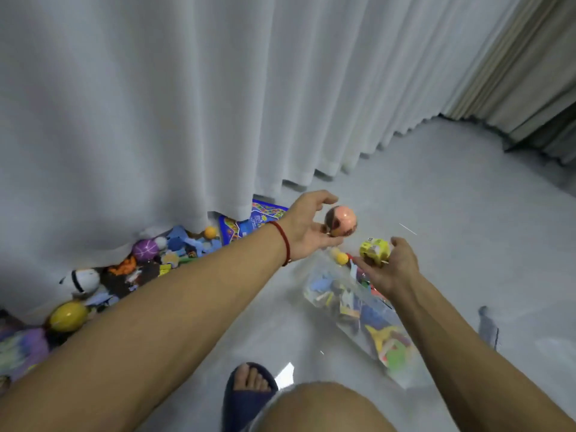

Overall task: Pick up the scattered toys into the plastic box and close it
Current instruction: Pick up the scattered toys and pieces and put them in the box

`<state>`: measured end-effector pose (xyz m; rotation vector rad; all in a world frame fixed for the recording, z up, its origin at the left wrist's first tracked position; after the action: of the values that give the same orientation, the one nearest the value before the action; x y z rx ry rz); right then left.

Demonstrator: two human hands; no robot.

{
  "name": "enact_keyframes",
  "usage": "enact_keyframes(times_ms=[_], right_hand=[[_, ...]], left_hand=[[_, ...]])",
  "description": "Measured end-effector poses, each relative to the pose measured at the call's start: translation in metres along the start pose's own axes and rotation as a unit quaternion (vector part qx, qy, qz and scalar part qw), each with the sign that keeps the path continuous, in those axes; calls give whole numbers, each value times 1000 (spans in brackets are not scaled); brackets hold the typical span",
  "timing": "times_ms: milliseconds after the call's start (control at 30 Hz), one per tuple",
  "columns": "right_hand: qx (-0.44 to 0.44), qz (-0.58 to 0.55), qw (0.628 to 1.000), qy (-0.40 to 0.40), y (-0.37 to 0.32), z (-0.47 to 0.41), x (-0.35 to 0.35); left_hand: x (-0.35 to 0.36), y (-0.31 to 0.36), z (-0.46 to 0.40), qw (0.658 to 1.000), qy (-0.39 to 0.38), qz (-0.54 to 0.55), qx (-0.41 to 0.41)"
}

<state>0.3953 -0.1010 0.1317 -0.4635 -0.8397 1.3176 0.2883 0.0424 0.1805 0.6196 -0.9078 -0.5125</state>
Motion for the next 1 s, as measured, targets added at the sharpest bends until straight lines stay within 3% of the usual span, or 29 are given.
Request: enact_keyframes(times_ms=[133,233,333,433,500,567,700,767,800,867,1000], right_hand=[[-8,-6,1000,24,-17,2,-21],[-33,40,998,-26,-1,7,-8],[-63,160,981,-92,27,20,31],[-65,328,921,-200,64,34,90],[-83,450,841,-289,95,45,134],[-118,564,721,-384,131,60,180],[-179,750,392,-502,213,90,259],[-237,791,245,-508,258,98,287],[-265,792,197,-513,281,100,297],[-300,776,158,-532,331,93,311],[-381,762,149,-502,412,57,315]], left_hand=[[17,1,7,996,25,-89,9],[-18,8,20,983,67,-172,23],[-77,18,43,959,122,-251,45],[-153,27,80,922,198,-329,54],[-208,31,107,894,264,-358,50],[-259,31,131,860,328,-389,41],[-334,23,164,738,395,-547,-10],[-369,13,168,723,388,-570,-45],[-386,7,168,722,384,-572,-57],[-418,-5,166,712,383,-585,-64],[-470,-33,154,616,363,-698,-38]])
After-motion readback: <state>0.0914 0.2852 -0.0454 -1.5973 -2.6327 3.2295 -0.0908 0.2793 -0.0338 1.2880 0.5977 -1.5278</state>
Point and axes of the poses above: each hand's wrist, its own z-axis away from the middle knuckle, its own x-axis out of the palm, y = z × x, the point moved 2 cm from there along -z, towards the middle knuckle, and after that the axes turned 1 degree about y, right-handed, at the moved point
